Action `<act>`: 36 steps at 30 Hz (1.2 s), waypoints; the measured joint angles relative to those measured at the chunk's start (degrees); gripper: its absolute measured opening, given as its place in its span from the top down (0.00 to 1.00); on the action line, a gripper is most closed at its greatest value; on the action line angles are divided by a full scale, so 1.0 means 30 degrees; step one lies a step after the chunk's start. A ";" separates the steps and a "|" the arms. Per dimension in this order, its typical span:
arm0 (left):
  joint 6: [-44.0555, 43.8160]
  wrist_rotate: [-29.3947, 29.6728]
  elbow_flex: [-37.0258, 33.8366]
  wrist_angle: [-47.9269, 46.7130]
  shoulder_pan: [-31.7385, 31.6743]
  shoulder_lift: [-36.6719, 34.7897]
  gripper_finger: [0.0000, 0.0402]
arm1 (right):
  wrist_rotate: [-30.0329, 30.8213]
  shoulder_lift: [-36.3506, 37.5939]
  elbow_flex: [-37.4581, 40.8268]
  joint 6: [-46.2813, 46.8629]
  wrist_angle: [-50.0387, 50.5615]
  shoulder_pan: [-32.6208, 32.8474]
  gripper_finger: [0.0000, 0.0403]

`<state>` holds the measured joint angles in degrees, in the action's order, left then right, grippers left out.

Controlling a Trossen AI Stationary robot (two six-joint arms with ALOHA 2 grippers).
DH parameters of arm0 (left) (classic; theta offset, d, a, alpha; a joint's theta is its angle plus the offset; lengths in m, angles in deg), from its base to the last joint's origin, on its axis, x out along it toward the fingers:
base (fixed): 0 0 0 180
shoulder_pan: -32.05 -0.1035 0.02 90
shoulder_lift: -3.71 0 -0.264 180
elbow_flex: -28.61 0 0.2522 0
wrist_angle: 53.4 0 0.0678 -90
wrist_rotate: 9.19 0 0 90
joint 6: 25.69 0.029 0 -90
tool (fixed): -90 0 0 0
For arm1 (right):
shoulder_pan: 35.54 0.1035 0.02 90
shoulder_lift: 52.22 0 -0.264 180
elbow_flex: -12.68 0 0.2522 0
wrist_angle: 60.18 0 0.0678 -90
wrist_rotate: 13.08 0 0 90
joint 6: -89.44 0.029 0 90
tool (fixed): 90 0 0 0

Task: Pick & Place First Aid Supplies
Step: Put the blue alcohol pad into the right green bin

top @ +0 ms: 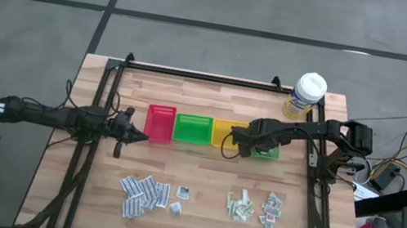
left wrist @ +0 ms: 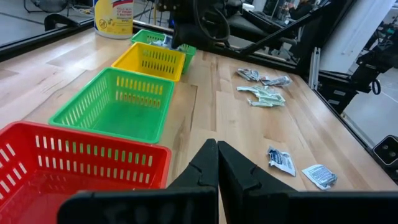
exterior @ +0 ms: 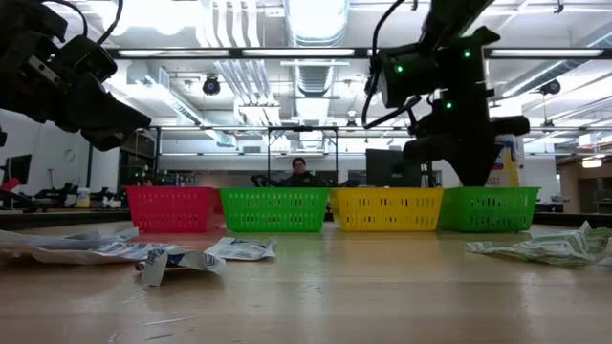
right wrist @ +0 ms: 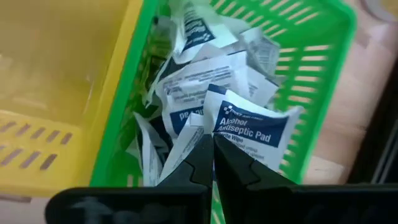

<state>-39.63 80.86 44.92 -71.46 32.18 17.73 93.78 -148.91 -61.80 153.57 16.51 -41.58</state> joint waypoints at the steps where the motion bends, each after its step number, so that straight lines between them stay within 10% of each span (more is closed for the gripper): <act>1: 0.0000 0.0000 0.0000 0.0000 -0.0004 0.0000 1.00 | -0.0050 0.0023 0.0072 -0.0090 -0.0204 -0.0018 0.98; 36: 0.0007 0.0000 0.0000 0.0000 0.0000 0.0007 1.00 | 0.0470 0.0205 -0.0557 -0.1788 -0.0548 0.0006 0.88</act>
<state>-39.60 80.86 44.92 -71.46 32.18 17.76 95.19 -148.30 -63.47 148.20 14.86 -41.56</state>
